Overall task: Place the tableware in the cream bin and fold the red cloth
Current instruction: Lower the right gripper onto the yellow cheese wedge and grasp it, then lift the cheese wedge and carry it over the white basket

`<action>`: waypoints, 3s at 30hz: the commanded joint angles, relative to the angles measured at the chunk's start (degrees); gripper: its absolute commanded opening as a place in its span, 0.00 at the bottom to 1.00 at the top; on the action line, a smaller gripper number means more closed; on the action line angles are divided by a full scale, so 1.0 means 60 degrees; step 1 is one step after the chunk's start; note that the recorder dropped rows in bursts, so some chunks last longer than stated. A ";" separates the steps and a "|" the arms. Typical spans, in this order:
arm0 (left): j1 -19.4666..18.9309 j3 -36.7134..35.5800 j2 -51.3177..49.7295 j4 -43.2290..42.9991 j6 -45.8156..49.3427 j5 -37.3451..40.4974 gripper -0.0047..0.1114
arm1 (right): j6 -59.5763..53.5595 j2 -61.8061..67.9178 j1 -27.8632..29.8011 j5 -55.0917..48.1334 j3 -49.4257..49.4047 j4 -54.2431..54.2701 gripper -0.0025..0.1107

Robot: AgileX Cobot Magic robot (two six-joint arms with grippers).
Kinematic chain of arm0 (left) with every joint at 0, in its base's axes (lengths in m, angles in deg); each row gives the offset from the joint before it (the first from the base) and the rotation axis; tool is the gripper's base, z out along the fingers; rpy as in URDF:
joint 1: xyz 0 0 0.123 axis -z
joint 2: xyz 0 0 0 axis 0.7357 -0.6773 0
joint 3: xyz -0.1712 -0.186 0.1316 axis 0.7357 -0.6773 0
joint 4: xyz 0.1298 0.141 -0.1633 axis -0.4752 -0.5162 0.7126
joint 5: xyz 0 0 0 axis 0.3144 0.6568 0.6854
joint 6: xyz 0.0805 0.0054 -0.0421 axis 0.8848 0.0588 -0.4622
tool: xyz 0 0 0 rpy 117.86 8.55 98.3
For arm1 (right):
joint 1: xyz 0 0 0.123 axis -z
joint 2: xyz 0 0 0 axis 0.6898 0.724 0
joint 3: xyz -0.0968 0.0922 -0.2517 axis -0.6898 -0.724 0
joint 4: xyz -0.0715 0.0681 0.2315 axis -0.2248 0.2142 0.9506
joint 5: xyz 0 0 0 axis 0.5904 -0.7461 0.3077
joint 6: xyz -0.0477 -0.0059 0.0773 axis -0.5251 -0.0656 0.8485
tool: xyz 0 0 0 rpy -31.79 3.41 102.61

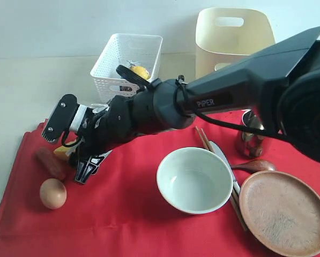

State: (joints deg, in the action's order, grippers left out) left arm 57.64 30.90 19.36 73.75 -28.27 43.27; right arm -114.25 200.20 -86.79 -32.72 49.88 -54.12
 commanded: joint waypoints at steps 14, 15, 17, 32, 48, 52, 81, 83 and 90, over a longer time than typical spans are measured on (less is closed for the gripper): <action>0.0043 -0.0030 0.0060 0.0001 -0.0013 0.0011 0.04 | -0.0103 0.0079 -0.0018 0.0378 0.0021 -0.0020 0.10; 0.0043 -0.0030 0.0060 0.0001 0.0011 0.0011 0.04 | -0.0103 0.0079 -0.0018 0.0378 0.0021 -0.0020 0.07; 0.0043 -0.0030 0.0060 0.0001 0.0011 0.0011 0.04 | -0.0103 0.0079 -0.0018 0.0378 0.0021 -0.0020 0.02; 0.0043 -0.0030 0.0060 0.0001 -0.0015 0.0011 0.04 | -0.0084 -0.0732 -0.0018 0.0345 0.0021 0.0017 0.02; 0.0043 -0.0030 0.0060 0.0001 -0.0017 0.0011 0.04 | 0.1406 -0.2270 0.0701 0.2404 0.0021 0.0062 0.02; 0.0043 -0.0030 0.0060 0.0001 0.0007 0.0011 0.04 | 0.2225 -0.2270 0.1101 0.3091 0.0021 0.0062 0.02; 0.0043 -0.0030 0.0060 0.0001 -0.0013 0.0011 0.04 | 0.2717 -0.0610 0.1893 0.5535 0.0021 0.1280 0.02; 0.0043 -0.0030 0.0060 0.0001 -0.0013 0.0011 0.04 | 0.2767 -0.0514 0.1893 0.5591 0.0021 0.1477 0.05; 0.0043 -0.0030 0.0060 0.0001 0.0005 0.0011 0.04 | 0.2767 -0.0344 0.1893 0.5615 0.0021 0.1576 0.19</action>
State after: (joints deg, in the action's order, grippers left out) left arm 57.64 30.90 19.36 73.75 -28.27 43.27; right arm -97.77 198.07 -75.78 -0.56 49.88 -44.76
